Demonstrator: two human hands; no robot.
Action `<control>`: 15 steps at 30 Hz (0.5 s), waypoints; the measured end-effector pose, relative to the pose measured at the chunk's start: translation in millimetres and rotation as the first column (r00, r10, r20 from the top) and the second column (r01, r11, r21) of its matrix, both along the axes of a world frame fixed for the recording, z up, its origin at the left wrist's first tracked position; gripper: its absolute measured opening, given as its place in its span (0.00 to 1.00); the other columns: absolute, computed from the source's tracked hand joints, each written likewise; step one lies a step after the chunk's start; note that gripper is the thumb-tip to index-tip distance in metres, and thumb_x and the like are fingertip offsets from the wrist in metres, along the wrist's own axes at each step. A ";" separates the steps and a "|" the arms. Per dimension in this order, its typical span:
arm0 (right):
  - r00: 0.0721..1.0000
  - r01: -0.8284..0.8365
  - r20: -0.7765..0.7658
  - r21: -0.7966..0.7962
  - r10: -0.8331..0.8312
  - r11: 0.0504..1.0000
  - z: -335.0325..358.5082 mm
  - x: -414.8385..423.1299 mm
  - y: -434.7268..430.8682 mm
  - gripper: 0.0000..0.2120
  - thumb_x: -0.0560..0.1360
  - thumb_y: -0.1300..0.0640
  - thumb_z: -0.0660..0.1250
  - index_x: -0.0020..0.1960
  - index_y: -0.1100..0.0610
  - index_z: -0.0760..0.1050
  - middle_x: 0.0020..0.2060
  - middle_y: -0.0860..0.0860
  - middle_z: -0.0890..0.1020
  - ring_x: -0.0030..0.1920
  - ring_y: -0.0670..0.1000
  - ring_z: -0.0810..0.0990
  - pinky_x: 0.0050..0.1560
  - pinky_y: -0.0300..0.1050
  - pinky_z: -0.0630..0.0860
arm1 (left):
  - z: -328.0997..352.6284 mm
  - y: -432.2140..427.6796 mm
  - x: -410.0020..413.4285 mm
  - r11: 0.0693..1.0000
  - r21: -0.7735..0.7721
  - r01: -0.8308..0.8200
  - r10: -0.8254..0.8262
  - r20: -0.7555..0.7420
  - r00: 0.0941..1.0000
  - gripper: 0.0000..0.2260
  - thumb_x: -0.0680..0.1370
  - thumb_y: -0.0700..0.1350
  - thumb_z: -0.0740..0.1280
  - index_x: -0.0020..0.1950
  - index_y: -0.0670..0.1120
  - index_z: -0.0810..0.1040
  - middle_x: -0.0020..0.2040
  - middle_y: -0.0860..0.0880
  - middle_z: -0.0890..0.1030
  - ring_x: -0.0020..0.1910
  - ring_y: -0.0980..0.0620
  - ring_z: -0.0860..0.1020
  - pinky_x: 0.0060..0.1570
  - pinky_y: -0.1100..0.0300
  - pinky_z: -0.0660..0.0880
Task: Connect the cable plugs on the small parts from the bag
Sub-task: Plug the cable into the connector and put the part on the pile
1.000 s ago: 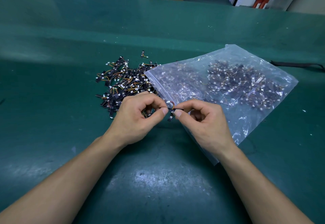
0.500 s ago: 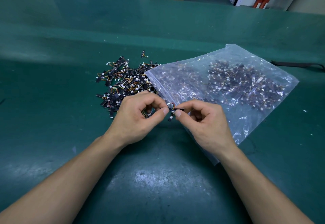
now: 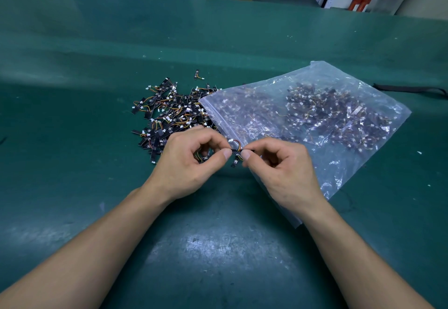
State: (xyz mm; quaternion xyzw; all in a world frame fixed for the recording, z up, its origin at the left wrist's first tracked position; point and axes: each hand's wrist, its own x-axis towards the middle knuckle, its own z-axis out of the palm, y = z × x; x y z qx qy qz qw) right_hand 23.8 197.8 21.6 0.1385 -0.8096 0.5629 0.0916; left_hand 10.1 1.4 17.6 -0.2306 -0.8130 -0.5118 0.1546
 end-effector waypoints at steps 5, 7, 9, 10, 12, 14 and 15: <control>0.999 0.011 0.040 -0.037 -0.009 0.999 1.0 1.1 -0.5 0.02 0.72 0.54 0.73 0.41 0.49 0.84 0.31 0.43 0.81 0.27 0.43 0.68 0.31 0.32 0.65 | 0.2 0.7 -0.2 1.000 -0.024 -0.012 0.012 -0.006 1.000 0.04 0.75 0.41 0.70 0.41 0.48 0.81 0.37 0.55 0.79 0.35 0.54 0.75 0.38 0.66 0.70; 0.999 0.010 0.053 -0.066 -0.007 0.998 1.5 1.5 -0.6 0.01 0.72 0.54 0.74 0.42 0.49 0.84 0.32 0.45 0.83 0.27 0.45 0.68 0.30 0.34 0.65 | 0.5 0.7 0.1 1.000 -0.026 -0.016 0.016 -0.003 1.000 0.04 0.75 0.40 0.70 0.41 0.48 0.81 0.36 0.54 0.79 0.35 0.53 0.75 0.38 0.66 0.70; 0.998 0.005 0.057 -0.074 0.000 0.997 1.7 1.6 -0.5 0.02 0.73 0.56 0.74 0.42 0.51 0.84 0.33 0.50 0.84 0.28 0.52 0.70 0.30 0.38 0.66 | 1.2 1.0 0.7 0.999 -0.028 -0.017 0.017 -0.003 1.000 0.05 0.75 0.40 0.70 0.42 0.49 0.81 0.36 0.54 0.80 0.35 0.54 0.76 0.38 0.67 0.70; 0.999 0.003 0.054 -0.072 0.001 0.997 1.7 1.3 -0.5 0.03 0.74 0.57 0.74 0.42 0.51 0.84 0.33 0.51 0.84 0.29 0.55 0.71 0.30 0.40 0.67 | 1.5 1.2 0.8 0.999 -0.027 -0.017 0.017 -0.003 1.000 0.05 0.75 0.40 0.70 0.42 0.50 0.81 0.36 0.54 0.80 0.35 0.55 0.75 0.38 0.67 0.70; 0.999 0.001 0.044 -0.065 0.001 0.998 1.9 1.1 -0.4 0.06 0.75 0.59 0.73 0.41 0.50 0.84 0.32 0.48 0.84 0.29 0.52 0.71 0.31 0.39 0.69 | 1.6 1.5 1.2 1.000 -0.021 -0.013 0.013 0.000 1.000 0.04 0.75 0.42 0.70 0.42 0.50 0.81 0.37 0.55 0.80 0.35 0.55 0.75 0.38 0.67 0.70; 0.999 -0.001 0.041 -0.058 0.004 0.998 2.3 0.8 -0.6 0.09 0.75 0.62 0.73 0.40 0.50 0.83 0.30 0.44 0.83 0.29 0.48 0.70 0.31 0.38 0.69 | 1.7 1.2 1.4 1.000 -0.011 -0.004 0.004 0.000 1.000 0.03 0.75 0.45 0.70 0.42 0.50 0.81 0.37 0.54 0.80 0.36 0.55 0.76 0.39 0.66 0.71; 0.999 -0.003 0.042 -0.056 0.005 0.998 2.0 0.6 -0.4 0.10 0.76 0.63 0.73 0.40 0.50 0.83 0.30 0.43 0.83 0.29 0.47 0.70 0.31 0.38 0.69 | 1.7 0.8 1.3 1.000 -0.008 0.000 0.000 0.001 1.000 0.03 0.75 0.47 0.69 0.43 0.49 0.81 0.38 0.53 0.81 0.36 0.54 0.76 0.39 0.66 0.71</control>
